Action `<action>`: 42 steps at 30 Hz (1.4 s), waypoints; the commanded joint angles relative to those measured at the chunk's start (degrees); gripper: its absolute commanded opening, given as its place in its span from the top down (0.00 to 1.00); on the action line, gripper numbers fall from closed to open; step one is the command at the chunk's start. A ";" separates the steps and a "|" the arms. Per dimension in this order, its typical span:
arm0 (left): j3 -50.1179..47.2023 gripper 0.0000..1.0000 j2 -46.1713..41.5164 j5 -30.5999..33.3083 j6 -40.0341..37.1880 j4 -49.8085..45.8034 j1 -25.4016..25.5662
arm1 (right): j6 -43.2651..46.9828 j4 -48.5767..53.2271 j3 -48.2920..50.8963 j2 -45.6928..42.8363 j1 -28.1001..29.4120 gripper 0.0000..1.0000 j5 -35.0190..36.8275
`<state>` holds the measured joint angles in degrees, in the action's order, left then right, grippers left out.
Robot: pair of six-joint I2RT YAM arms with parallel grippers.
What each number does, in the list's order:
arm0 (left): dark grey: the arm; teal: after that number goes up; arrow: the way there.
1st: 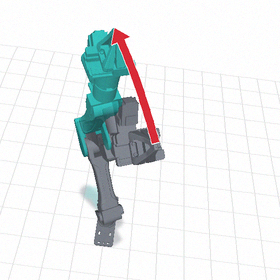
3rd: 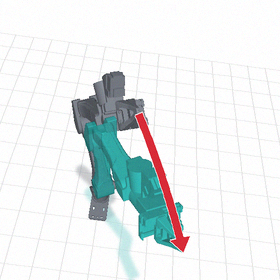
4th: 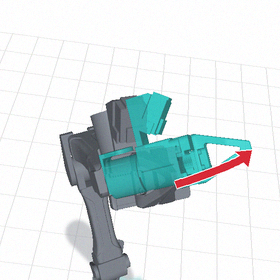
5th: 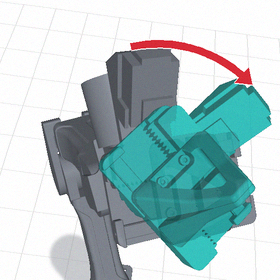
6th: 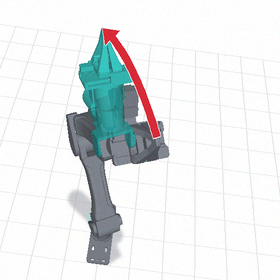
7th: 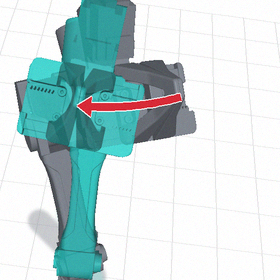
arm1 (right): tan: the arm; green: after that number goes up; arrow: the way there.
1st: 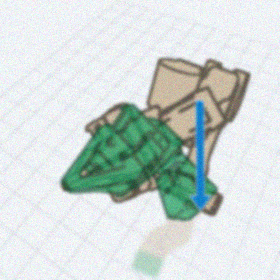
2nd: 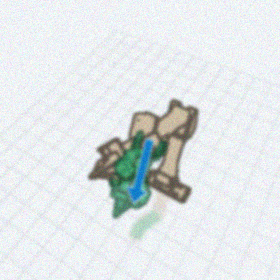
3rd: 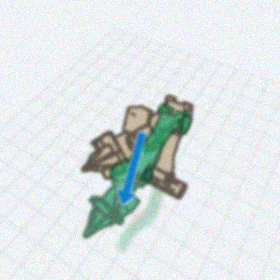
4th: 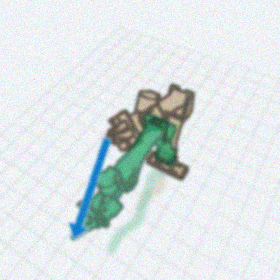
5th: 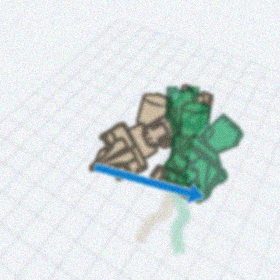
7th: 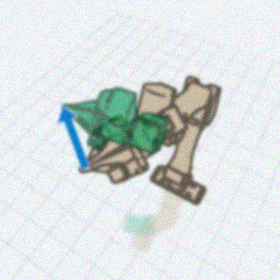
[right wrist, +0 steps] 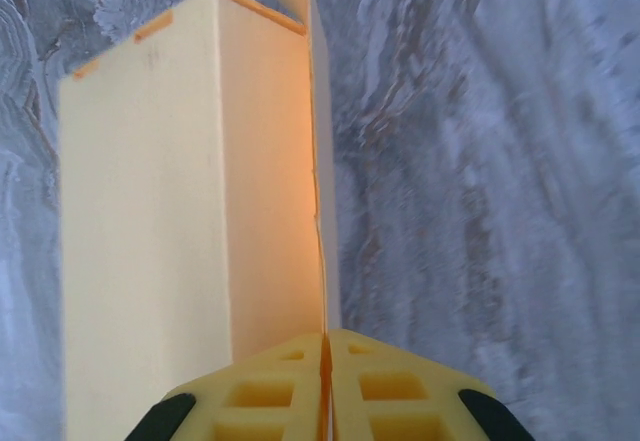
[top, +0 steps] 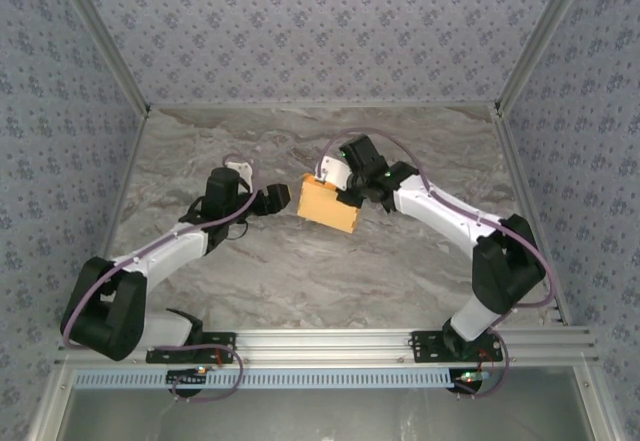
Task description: Fold the paper box
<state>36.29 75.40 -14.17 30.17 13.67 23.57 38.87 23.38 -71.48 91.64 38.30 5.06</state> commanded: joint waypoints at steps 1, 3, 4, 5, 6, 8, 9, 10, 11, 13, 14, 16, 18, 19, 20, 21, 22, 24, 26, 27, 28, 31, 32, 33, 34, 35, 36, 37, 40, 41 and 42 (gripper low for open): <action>-2.99 0.12 0.80 -1.51 -1.23 9.55 -0.21 | 7.91 -8.56 2.66 -2.05 2.57 0.88 9.36; -5.08 0.11 1.73 -2.41 -1.46 15.35 0.12 | 10.64 -11.79 6.23 -2.50 4.43 0.88 12.61; -6.27 0.11 2.08 -2.56 -2.07 18.47 0.32 | 12.15 -13.49 7.40 -2.59 5.35 0.88 14.25; -7.25 0.11 2.42 -2.67 -3.12 21.41 0.63 | 13.60 -14.90 8.55 -2.69 6.23 0.88 15.40; -7.99 0.10 2.55 -2.74 -3.73 23.22 0.77 | 14.80 -16.66 9.59 -2.79 7.14 0.89 16.76; -8.60 0.10 3.20 -3.70 -4.94 24.72 0.90 | 17.89 -21.75 12.34 -3.00 9.18 0.89 20.40; -8.53 0.10 3.60 -4.36 -5.74 24.69 1.08 | 18.92 -24.09 13.58 -3.21 9.88 0.89 21.36; -8.37 0.10 4.22 -4.99 -6.70 24.52 1.48 | 19.74 -25.80 14.77 -3.70 10.52 0.89 21.37; -8.26 0.10 4.84 -5.39 -7.98 24.31 2.00 | 20.29 -27.38 16.09 -4.17 11.14 0.88 21.02; -8.52 0.10 5.84 -5.86 -9.90 25.09 2.85 | 20.63 -28.65 17.55 -4.95 11.86 0.88 20.27; -8.83 0.10 6.31 -5.87 -10.13 25.87 3.13 | 21.03 -29.45 18.28 -5.15 12.20 0.88 20.74; -9.52 0.10 7.00 -6.02 -9.49 27.89 3.20 | 21.47 -31.48 19.41 -5.66 12.76 0.88 21.76; -9.32 0.10 7.70 -6.57 -8.92 28.40 3.28 | 21.52 -32.74 20.41 -6.61 13.07 0.88 21.70; -9.10 0.10 8.14 -6.82 -8.75 28.72 3.47 | 21.45 -33.28 21.03 -7.22 13.24 0.88 21.37; -8.88 0.10 8.58 -6.84 -8.40 28.86 3.73 | 21.50 -34.28 21.77 -7.73 13.39 0.88 21.31; -8.66 0.10 8.91 -6.59 -8.28 28.95 4.11 | 21.45 -34.94 22.35 -8.07 13.55 0.88 21.13; -8.55 0.10 9.30 -5.74 -8.29 28.87 4.55 | 21.02 -34.84 22.67 -8.36 13.62 0.88 20.78; -8.84 0.10 10.11 -2.88 -8.34 29.22 5.40 | 19.78 -35.04 23.36 -8.98 13.64 0.89 20.40; -9.84 0.10 11.31 -1.60 -7.56 31.72 5.67 | 18.54 -36.64 24.76 -9.99 13.73 0.89 20.11; -10.22 0.10 11.81 -1.64 -7.25 32.89 5.79 | 17.75 -36.86 25.19 -10.32 13.69 0.89 19.80; -10.48 0.10 12.17 -1.40 -7.30 33.53 5.94 | 16.98 -37.03 25.60 -10.64 13.64 0.89 19.73; -10.93 0.10 12.67 -1.24 -9.49 33.43 6.48 | 16.56 -36.39 26.15 -11.41 13.01 0.87 18.22; -11.46 0.10 12.68 -2.34 -10.48 34.75 6.43 | 16.59 -35.42 25.89 -11.54 12.56 0.87 18.03; -12.31 0.10 12.67 -4.60 -12.18 36.96 6.44 | 16.73 -35.12 25.88 -11.64 12.15 0.87 18.22; -14.07 0.10 12.36 -7.23 -14.69 41.26 6.70 | 16.79 -34.59 25.69 -11.95 11.58 0.87 18.11; -16.29 0.09 11.91 -7.55 -17.57 45.85 7.32 | 16.53 -33.81 25.56 -12.73 10.64 0.86 17.51; -18.14 0.08 11.36 -6.40 -19.81 49.02 7.94 | 15.97 -32.80 25.52 -13.73 9.73 0.86 16.27; -19.49 0.06 10.66 -5.58 -22.27 50.76 8.40 | 15.94 -31.21 25.78 -15.44 8.66 0.86 13.94; -19.17 0.02 7.75 -6.17 -26.88 46.42 8.42 | 17.76 -31.24 28.83 -21.48 5.67 0.87 6.02; -19.30 0.02 7.36 -7.43 -27.86 46.94 8.47 | 18.51 -31.99 30.31 -23.64 4.69 0.87 3.49; -19.49 0.02 7.41 -8.51 -28.11 48.06 8.51 | 19.01 -32.26 31.33 -25.54 3.84 0.87 1.16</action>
<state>16.53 85.12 -19.40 8.29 55.92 31.94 56.73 -8.88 -42.57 70.74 43.59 14.76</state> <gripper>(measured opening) 0.976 0.129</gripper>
